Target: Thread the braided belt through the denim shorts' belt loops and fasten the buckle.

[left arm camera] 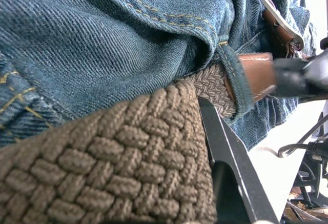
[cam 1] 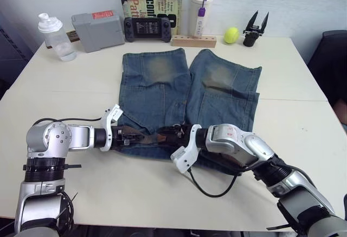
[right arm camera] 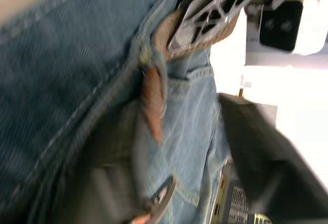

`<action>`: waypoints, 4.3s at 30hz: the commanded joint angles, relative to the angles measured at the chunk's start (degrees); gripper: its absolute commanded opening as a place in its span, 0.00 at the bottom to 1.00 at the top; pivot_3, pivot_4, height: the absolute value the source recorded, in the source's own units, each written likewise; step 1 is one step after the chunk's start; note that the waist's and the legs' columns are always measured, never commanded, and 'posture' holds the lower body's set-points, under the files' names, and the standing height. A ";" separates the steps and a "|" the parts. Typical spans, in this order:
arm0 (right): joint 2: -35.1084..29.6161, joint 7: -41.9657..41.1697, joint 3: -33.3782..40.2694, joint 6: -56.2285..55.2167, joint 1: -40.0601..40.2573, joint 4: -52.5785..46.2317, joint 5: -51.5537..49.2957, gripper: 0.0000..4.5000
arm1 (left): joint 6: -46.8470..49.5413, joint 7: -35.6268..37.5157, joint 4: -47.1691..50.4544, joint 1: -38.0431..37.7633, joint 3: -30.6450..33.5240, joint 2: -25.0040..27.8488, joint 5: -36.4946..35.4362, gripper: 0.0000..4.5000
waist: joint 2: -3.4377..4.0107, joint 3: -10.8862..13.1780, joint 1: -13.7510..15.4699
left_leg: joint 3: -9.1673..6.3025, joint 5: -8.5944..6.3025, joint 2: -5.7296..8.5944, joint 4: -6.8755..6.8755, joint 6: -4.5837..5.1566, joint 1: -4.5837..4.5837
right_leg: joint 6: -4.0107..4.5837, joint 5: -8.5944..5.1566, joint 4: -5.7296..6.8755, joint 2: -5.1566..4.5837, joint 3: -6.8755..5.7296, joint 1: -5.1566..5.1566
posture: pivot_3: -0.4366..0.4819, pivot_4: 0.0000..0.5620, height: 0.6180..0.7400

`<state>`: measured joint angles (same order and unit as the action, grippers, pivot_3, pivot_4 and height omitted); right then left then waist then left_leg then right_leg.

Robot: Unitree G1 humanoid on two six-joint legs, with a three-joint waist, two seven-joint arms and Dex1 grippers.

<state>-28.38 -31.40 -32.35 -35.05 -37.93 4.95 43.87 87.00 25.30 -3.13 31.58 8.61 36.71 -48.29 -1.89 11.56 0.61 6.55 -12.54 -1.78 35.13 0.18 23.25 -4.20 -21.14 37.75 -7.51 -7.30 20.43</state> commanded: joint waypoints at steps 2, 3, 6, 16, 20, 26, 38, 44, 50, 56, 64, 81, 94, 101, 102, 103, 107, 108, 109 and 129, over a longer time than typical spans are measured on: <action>0.17 -0.87 0.60 -1.23 -0.93 -1.10 -2.81 0.02 | 0.46 -0.70 -1.19 -1.36 -1.03 -0.30 3.06 0.00 | 0.00 0.00 -0.01 | 0.00 0.00 0.00 -0.01 0.00 0.00 | 0.00 0.00 0.00 0.00 0.00 0.01 | 0.48 0.27 0.78; 0.16 -1.05 0.67 -1.20 -1.00 -1.12 -2.97 0.01 | 0.36 -0.25 -0.98 -1.39 -0.89 -0.23 2.74 0.00 | 0.01 0.01 -0.02 | 0.00 0.00 -0.01 -0.01 0.00 0.00 | 0.00 0.00 0.00 0.01 0.00 0.01 | 0.48 0.27 0.78; -0.27 -1.98 0.80 -1.77 -1.86 -0.25 -3.98 0.01 | -2.07 2.32 -0.85 -1.91 -0.57 1.77 2.79 0.00 | 0.02 0.03 -0.10 | 0.00 0.00 0.00 -0.02 0.00 0.05 | 0.00 0.00 0.00 0.01 0.00 0.06 | 0.48 0.27 0.78; -5.22 -8.75 2.56 -5.74 -8.11 0.88 -12.92 0.00 | -5.00 21.42 3.31 -9.31 4.96 21.47 -1.81 0.90 | -0.07 0.49 -3.10 | 0.08 0.03 -0.17 -0.19 -0.19 0.07 | 0.15 -0.08 0.05 0.15 0.03 0.27 | 0.48 0.27 0.78; -8.58 -15.45 4.27 -4.82 -11.39 -1.36 -22.27 0.00 | -7.05 30.24 7.46 -15.71 9.43 28.85 -4.81 0.99 | 0.07 0.75 -3.08 | 0.11 0.17 -0.32 -0.25 -0.03 0.25 | 0.28 -0.15 0.10 0.27 0.07 0.57 | 0.48 0.27 0.78; -9.55 -22.28 7.08 0.74 -13.06 -3.53 -33.17 0.00 | -11.13 41.11 11.28 -23.88 16.81 34.58 -6.63 0.99 | 0.07 0.86 -2.32 | 0.11 0.15 -0.33 -0.07 0.06 0.99 | 0.30 -0.16 0.10 0.27 0.05 1.19 | 0.48 0.27 0.78; -17.53 -36.40 13.77 8.58 -13.53 -4.50 -48.36 0.00 | -31.35 30.76 0.27 -8.43 25.11 22.28 -1.93 0.99 | 0.03 1.02 -2.07 | 0.08 0.16 -0.26 0.02 0.28 1.01 | 0.24 -0.12 0.22 0.14 -0.09 1.14 | 0.48 0.27 0.78; -19.86 -38.87 16.25 8.46 -13.80 -3.61 -47.99 0.00 | -37.30 28.83 -2.42 -4.26 20.98 19.96 2.28 0.99 | -0.01 1.05 -2.68 | 0.25 0.19 -0.13 0.02 0.41 0.99 | 0.16 -0.08 0.23 0.08 -0.04 1.17 | 0.48 0.27 0.78; -22.63 -39.76 18.64 8.25 -13.58 -1.68 -46.83 0.00 | -40.26 34.97 -2.58 -5.09 15.35 21.46 4.38 0.99 | -0.02 1.05 -2.26 | 0.26 0.21 -0.11 0.08 0.43 1.00 | 0.16 -0.08 0.23 0.06 -0.03 1.16 | 0.48 0.27 0.78; -24.81 -40.35 20.60 8.27 -12.20 2.39 -47.16 0.00 | -40.79 37.97 0.73 -5.01 10.41 21.14 5.39 0.99 | -0.02 1.05 -2.15 | 0.25 0.24 -0.10 0.09 0.44 1.00 | 0.13 -0.06 0.25 0.04 -0.02 1.14 | 0.48 0.27 0.78; -21.41 -40.95 22.46 15.53 -4.59 -2.23 -56.36 0.00 | -42.16 39.26 0.46 -4.02 6.47 20.61 7.81 0.99 | -0.02 1.05 -2.21 | 0.25 0.28 -0.09 0.12 0.48 1.00 | 0.12 -0.05 0.28 0.05 -0.02 1.13 | 0.48 0.27 0.78; -20.95 -29.12 19.87 -13.99 0.74 16.73 -32.64 0.00 | -40.98 42.67 5.74 -5.04 1.52 22.10 9.11 0.99 | -0.01 1.05 -2.26 | 0.25 0.34 -0.05 0.42 0.56 0.96 | 0.01 0.02 0.48 0.03 0.06 1.08 | 0.48 0.27 0.78; -24.17 -37.21 21.05 2.84 -3.28 10.08 -48.04 0.00 | -43.28 43.20 8.63 -4.64 -1.95 21.79 12.65 0.99 | 0.01 1.06 -2.23 | 0.25 0.33 -0.07 0.68 0.60 0.99 | 0.01 0.02 0.64 0.03 0.09 1.04 | 0.48 0.27 0.78; -21.45 -37.92 22.58 35.89 -8.13 -3.74 -59.87 0.00 | -43.28 34.53 15.03 1.69 -4.08 13.15 12.85 0.99 | 0.01 1.06 -2.07 | 0.21 0.30 -0.12 0.86 0.64 1.04 | 0.02 0.01 0.78 0.03 0.08 1.04 | 0.48 0.27 0.78; -21.12 -37.85 22.75 39.30 -8.53 -5.25 -61.05 0.00 | -43.11 34.48 16.71 1.90 -5.33 13.26 13.54 0.99 | 0.01 1.06 -2.04 | 0.17 0.30 -0.12 0.89 0.65 1.10 | 0.02 0.02 0.77 0.03 0.06 1.04 | 0.48 0.27 0.78; -20.70 -37.41 22.88 42.99 -9.08 -6.85 -62.00 0.00 | -43.44 33.28 17.88 2.93 -6.54 12.58 14.64 0.99 | 0.01 1.06 -2.04 | 0.15 0.28 -0.11 0.91 0.67 1.13 | 0.02 0.02 0.77 0.02 0.05 1.04 | 0.48 0.27 0.78; -18.83 -35.29 23.42 52.60 -11.02 -11.27 -63.84 0.00 | -46.93 29.70 21.76 6.32 -12.39 9.29 19.57 0.99 | 0.01 1.06 -1.93 | 0.15 0.28 -0.06 0.93 0.69 1.18 | 0.01 0.02 0.74 0.00 0.01 1.05 | 0.48 0.27 0.78; -18.46 -34.89 23.54 54.07 -11.39 -11.73 -63.94 0.00 | -47.65 28.65 22.20 6.71 -13.65 8.22 20.85 0.99 | 0.01 1.06 -1.91 | 0.16 0.27 -0.06 0.93 0.69 1.18 | 0.01 0.02 0.75 0.00 0.01 1.05 | 0.48 0.27 0.78; -18.24 -34.75 23.68 55.02 -11.57 -12.11 -63.85 0.00 | -48.51 27.23 22.17 6.97 -14.52 7.02 22.32 0.99 | 0.01 1.06 -1.88 | 0.16 0.28 -0.03 0.94 0.69 1.18 | 0.01 0.02 0.77 -0.01 0.02 1.05 | 0.48 0.27 0.78; -17.92 -33.86 25.11 61.97 -10.13 -15.77 -63.85 0.00 | -61.64 23.16 16.57 8.02 -17.86 -0.78 33.76 0.01 | 0.01 1.05 -1.99 | 0.16 0.28 -0.04 0.97 0.71 1.19 | 0.01 0.02 0.78 0.01 -0.04 1.06 | 0.48 0.27 0.78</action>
<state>-46.17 -65.53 -10.22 26.70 -47.77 -8.45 -18.61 26.69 48.17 12.58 39.41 -9.53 35.95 -15.10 -1.88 12.61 -1.38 6.72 -12.26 -1.82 36.08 0.89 24.44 -4.19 -21.12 38.52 -7.50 -7.34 21.49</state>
